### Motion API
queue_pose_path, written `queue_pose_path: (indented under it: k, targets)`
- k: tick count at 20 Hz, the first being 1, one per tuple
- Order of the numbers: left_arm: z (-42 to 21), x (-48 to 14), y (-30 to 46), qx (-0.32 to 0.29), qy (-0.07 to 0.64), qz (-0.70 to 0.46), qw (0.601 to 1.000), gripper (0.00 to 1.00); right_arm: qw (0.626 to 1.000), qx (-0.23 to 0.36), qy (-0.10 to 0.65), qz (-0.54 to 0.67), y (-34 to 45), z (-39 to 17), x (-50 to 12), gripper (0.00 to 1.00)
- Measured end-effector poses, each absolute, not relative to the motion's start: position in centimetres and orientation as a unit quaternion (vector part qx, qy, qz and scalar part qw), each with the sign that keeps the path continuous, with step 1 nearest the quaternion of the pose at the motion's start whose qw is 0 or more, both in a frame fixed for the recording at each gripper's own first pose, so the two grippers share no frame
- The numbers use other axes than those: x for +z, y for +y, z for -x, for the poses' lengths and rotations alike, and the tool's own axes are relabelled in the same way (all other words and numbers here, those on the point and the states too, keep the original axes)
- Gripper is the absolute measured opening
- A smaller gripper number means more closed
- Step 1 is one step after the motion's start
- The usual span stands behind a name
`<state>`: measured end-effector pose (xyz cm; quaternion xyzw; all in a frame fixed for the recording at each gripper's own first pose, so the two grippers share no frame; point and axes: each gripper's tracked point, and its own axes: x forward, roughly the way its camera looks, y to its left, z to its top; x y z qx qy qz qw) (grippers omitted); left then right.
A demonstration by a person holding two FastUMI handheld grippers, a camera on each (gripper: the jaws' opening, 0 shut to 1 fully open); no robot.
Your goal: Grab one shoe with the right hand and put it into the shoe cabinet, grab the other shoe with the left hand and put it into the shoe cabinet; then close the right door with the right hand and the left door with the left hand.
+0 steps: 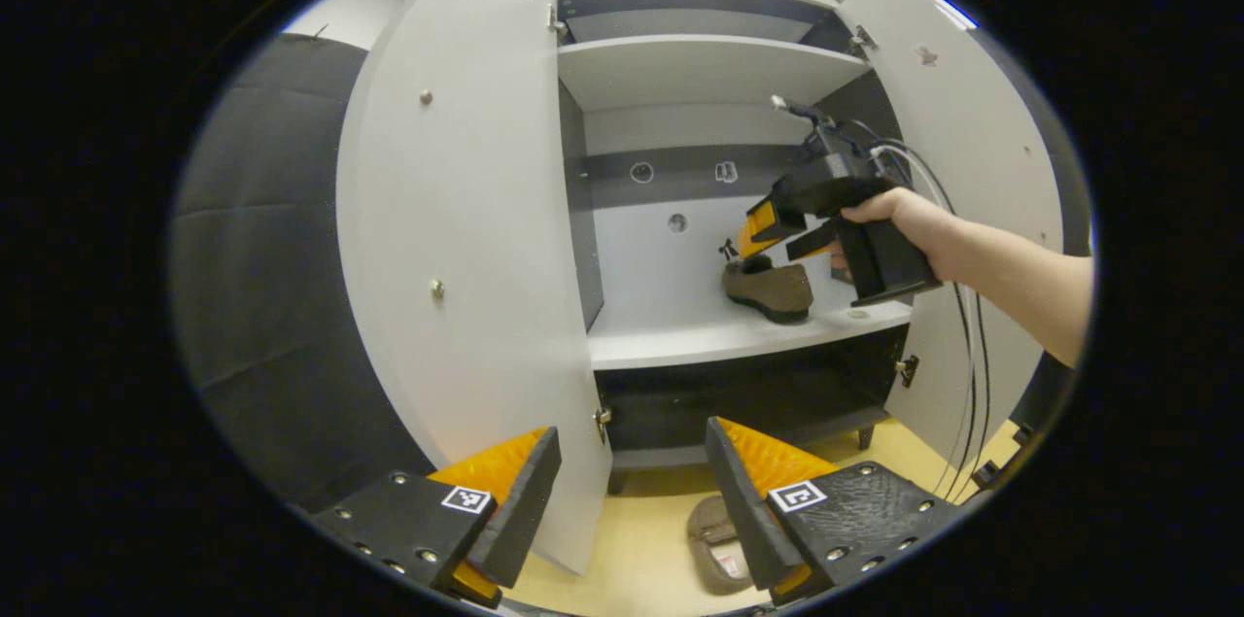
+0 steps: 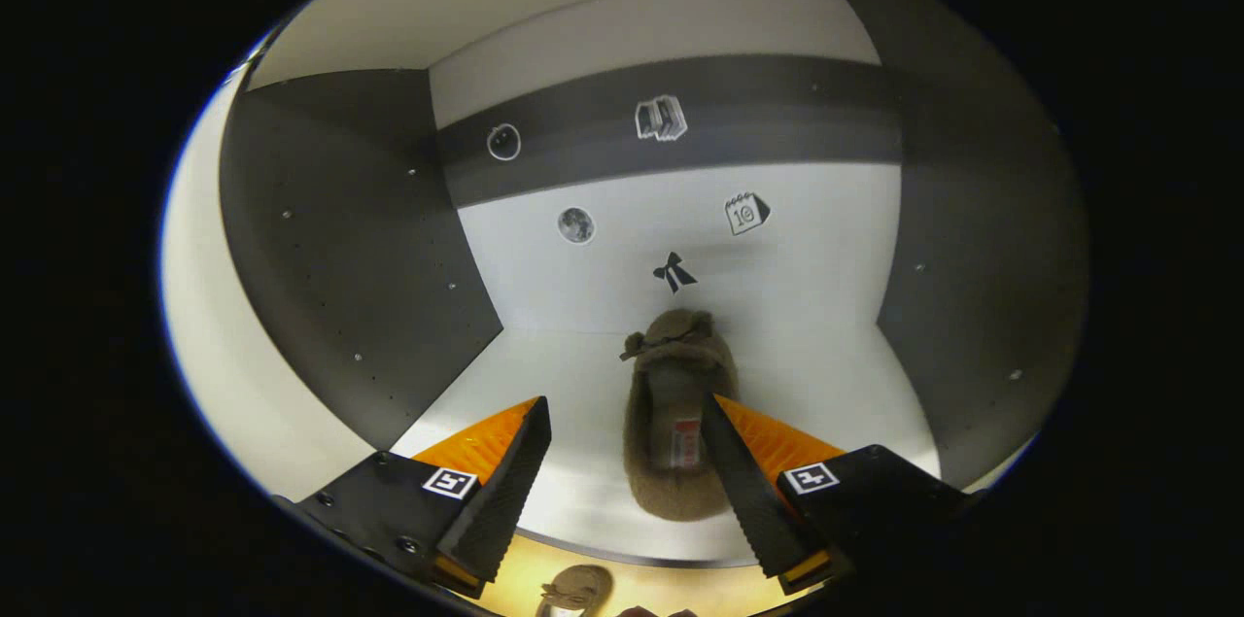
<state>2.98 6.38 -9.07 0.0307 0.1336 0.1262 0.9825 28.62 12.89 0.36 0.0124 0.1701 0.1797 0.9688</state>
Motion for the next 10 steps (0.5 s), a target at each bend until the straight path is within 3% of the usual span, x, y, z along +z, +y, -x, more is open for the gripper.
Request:
queue_pose_path:
  k: [5,6,7,9,10]
  targets:
    - [-3.7,-15.5,5.4,0.089,0.213,-0.018,0.973,0.87,0.976,0.188,0.108,0.013,11.9,-22.3,1.6,0.98]
    - [-3.9,-16.9,4.9,0.077,0.226,-0.017,0.971,0.94,0.978,0.186,0.096,0.01,11.4,-21.0,1.7,0.98]
    - [-4.1,-18.2,4.3,0.065,0.237,-0.014,0.969,0.87,0.979,0.183,0.086,0.007,11.1,-19.9,1.4,0.98]
    - [-4.5,-20.9,3.3,0.04,0.259,-0.004,0.965,0.87,0.982,0.176,0.075,0.008,10.0,-17.7,0.7,0.98]
    - [-5.1,-22.2,2.9,0.03,0.271,0.002,0.962,0.87,0.983,0.171,0.071,0.01,9.3,-16.7,0.2,0.92]
